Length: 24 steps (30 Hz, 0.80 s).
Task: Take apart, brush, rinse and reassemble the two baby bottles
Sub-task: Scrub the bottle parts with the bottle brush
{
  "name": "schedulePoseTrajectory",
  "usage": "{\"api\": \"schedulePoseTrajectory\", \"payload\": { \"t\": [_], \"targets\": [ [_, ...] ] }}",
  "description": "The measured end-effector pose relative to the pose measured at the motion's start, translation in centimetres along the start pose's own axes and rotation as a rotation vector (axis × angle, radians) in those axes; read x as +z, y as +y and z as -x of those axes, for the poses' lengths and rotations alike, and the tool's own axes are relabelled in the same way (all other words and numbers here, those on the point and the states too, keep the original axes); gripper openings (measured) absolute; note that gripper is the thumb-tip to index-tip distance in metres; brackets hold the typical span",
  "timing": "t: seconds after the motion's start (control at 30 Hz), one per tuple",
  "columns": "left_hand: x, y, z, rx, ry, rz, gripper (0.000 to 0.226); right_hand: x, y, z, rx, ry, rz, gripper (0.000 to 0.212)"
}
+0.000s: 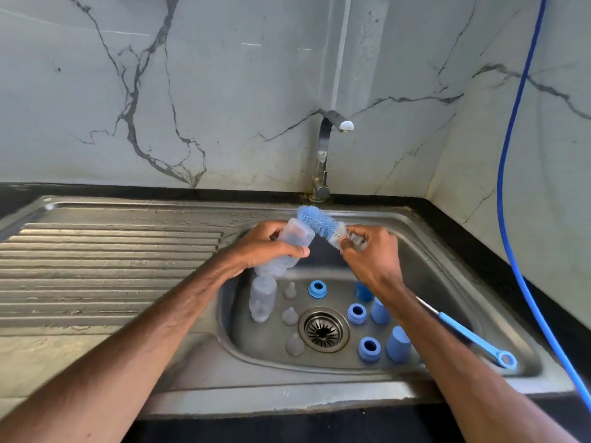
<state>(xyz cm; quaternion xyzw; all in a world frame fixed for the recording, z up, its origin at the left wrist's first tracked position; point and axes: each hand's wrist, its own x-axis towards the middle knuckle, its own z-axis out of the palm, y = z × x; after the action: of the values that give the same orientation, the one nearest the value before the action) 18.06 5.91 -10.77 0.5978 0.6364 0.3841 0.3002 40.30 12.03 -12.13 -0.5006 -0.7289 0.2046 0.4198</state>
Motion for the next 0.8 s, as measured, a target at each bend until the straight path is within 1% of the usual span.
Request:
{"api": "schedulePoseTrajectory", "payload": {
  "t": [0.1,0.2,0.3,0.47,0.63,0.8],
  "targets": [
    [-0.7,0.8,1.1,-0.020,-0.088,-0.184,0.057,0.3,0.4,-0.2,-0.017,-0.044,0.013,0.024],
    [-0.5,1.4,2.7,0.009,-0.140,-0.331,0.054,0.1,1.0,-0.5,-0.025,-0.067,0.024,0.030],
    [0.7,0.6,4.5,-0.023,-0.190,-0.466,0.056,0.1,1.1,-0.6,-0.033,-0.091,0.029,0.028],
    [3.1,-0.3,5.7,-0.145,-0.151,-0.718,0.062,0.2,0.8,-0.5,-0.043,-0.129,0.002,0.030],
    [4.9,-1.4,5.9,-0.257,-0.165,-0.799,0.066,0.2,1.2,-0.6,-0.070,-0.215,-0.010,0.027],
    [5.1,-2.2,5.8,-0.434,-0.149,-0.846,0.085,0.5,1.3,-0.6,-0.130,-0.258,0.016,0.024]
  ]
}}
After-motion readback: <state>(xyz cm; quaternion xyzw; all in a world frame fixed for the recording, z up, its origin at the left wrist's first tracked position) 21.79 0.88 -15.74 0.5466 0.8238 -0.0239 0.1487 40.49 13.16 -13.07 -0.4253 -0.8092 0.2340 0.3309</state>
